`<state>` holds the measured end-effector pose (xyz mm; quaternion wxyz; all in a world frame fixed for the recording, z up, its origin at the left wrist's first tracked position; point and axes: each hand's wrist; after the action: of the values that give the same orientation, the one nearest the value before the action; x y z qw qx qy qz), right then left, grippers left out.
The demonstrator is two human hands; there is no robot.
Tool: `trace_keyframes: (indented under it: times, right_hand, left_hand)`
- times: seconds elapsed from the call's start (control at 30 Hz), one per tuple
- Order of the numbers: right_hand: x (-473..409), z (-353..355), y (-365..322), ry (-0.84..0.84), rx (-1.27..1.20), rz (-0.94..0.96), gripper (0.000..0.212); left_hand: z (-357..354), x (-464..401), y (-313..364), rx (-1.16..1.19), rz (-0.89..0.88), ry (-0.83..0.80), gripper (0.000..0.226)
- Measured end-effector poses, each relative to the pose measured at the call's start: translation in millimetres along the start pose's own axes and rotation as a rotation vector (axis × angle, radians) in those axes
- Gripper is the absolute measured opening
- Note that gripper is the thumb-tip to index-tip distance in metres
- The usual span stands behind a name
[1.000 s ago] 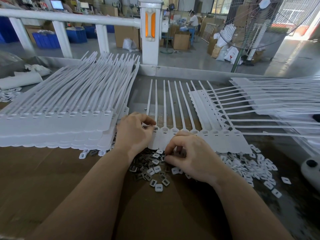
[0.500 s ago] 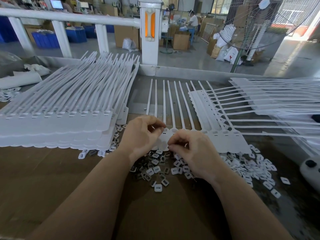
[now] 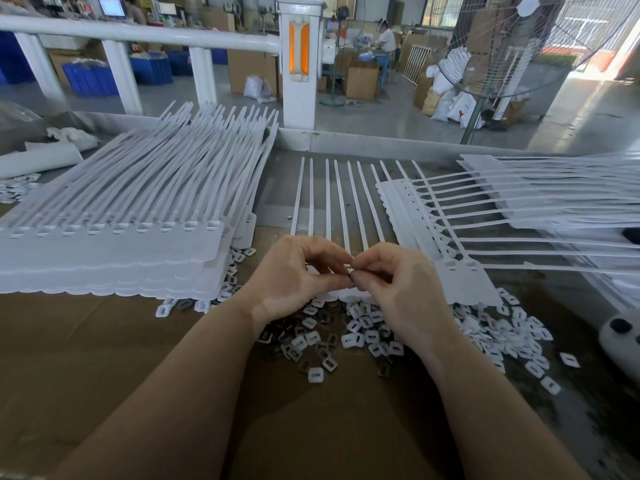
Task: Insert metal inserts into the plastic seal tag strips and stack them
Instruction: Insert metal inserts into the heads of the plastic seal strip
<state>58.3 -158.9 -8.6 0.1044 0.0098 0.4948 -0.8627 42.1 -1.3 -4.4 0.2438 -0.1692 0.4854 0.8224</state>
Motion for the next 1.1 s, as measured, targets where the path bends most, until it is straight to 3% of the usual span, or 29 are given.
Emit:
trace_keyframes:
  times: [0.3, 0.43, 0.6, 1.1]
  right_hand:
    - [-2, 0, 0, 0.009, -0.026, -0.008, 0.012]
    - [0, -1, -1, -0.037, 0.132, 0.063, 0.015]
    - [-1, -2, 1, 0.064, 0.13, 0.044, 0.013]
    - [-2, -5, 1, 0.067, 0.119, 0.068, 0.006]
  left_hand:
    - [1, -1, -7, 0.074, 0.09, 0.102, 0.016]
    - [2, -1, -8, 0.098, 0.113, 0.134, 0.016]
    - [2, -1, -7, 0.139, 0.121, 0.178, 0.016]
    - [2, 0, -12, 0.184, 0.106, 0.111, 0.017]
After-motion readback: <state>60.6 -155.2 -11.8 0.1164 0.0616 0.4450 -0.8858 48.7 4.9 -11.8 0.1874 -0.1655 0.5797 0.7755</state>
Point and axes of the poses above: each hand's wrist, its own x-axis away from the middle knuckle, its own z-axis out of the back of the hand, y = z × x, and after that the axes turned 15 degrees about -z, right-handed
